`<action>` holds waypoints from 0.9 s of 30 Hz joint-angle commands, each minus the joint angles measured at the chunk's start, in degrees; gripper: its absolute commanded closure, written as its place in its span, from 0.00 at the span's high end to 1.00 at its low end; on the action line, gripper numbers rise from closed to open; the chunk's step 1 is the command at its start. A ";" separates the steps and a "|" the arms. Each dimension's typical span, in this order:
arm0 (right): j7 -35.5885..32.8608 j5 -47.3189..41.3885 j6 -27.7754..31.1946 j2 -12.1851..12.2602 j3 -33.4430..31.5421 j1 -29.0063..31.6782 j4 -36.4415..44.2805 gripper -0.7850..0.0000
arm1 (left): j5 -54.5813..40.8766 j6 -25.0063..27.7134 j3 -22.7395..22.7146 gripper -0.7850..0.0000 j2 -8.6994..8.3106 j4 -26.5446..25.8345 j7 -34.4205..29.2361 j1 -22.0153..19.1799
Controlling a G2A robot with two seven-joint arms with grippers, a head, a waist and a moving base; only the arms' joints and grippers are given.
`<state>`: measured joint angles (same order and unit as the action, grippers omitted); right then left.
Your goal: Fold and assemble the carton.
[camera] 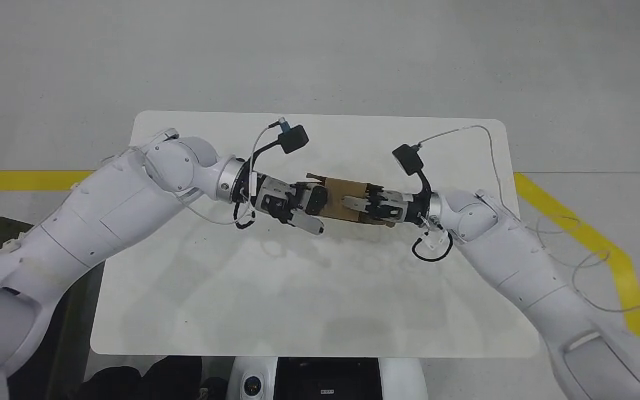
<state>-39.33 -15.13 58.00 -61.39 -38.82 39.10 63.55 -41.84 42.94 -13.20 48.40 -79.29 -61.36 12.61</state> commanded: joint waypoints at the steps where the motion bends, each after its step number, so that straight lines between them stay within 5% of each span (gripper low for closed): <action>1: 0.05 0.17 0.00 -0.07 -0.21 0.22 0.30 0.00 | -0.25 -0.08 0.05 1.00 0.30 -0.01 -0.08 0.06; 12: -0.32 1.07 0.00 0.04 -2.23 1.34 1.07 0.00 | -2.32 -0.32 -0.14 1.00 1.52 1.80 -0.32 0.42; 27: -4.52 -0.16 -0.69 0.28 -3.31 2.63 3.09 0.00 | -4.02 -1.99 -2.91 1.00 0.88 6.18 -2.00 2.40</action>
<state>-43.47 -15.07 57.41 -61.07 -42.26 41.69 66.66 -45.90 41.01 -15.88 49.31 -73.20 -63.29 14.94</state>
